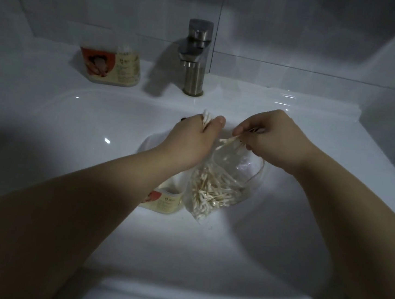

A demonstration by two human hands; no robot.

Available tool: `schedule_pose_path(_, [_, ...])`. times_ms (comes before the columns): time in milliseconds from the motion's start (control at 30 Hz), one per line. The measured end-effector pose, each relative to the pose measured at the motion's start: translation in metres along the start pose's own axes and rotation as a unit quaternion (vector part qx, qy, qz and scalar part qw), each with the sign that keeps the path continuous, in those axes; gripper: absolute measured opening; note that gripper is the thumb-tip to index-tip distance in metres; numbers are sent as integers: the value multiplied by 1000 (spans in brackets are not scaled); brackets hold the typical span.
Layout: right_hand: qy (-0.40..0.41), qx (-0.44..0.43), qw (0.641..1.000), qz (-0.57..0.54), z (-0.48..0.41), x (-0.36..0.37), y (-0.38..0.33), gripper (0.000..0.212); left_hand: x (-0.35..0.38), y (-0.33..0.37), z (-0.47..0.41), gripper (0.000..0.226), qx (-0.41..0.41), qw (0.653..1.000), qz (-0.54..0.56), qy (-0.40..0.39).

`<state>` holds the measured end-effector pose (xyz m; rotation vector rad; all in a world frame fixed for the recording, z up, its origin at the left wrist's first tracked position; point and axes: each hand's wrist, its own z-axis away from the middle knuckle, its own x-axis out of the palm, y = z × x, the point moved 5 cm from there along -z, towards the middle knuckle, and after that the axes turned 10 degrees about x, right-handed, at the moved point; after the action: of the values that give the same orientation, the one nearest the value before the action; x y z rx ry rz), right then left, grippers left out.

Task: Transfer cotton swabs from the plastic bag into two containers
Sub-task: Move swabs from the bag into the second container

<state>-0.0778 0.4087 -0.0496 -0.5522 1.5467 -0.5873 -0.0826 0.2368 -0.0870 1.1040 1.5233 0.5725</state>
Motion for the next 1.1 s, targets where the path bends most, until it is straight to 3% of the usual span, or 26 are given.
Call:
schedule_pose_path(200, [-26, -51, 998, -38, 8, 9, -11, 29, 19, -2, 6, 38, -71, 961, 257, -76])
schedule_pose_path(300, [-50, -56, 996, -51, 10, 15, -14, 24, 19, -3, 5, 43, -70, 971, 216, -79])
schedule_pose_path(433, [-86, -23, 980, -177, 6, 19, -9, 18, 17, -6, 1, 46, -67, 984, 147, -76])
schedule_pose_path(700, [-63, 35, 937, -342, -1, 12, -3, 8, 13, -7, 2, 42, -92, 984, 126, -81])
schedule_pose_path(833, [-41, 53, 930, -360, -4, 7, 3, 16, 13, -8, 3, 42, -96, 986, 108, -77])
schedule_pose_path(967, [-5, 71, 937, -342, -7, 1, 10, 12, 6, -12, -1, 50, -121, 986, 112, -25])
schedule_pose_path(1100, [-18, 71, 936, -344, -7, 3, 10, 14, 4, -13, -3, 43, -107, 985, 134, -7])
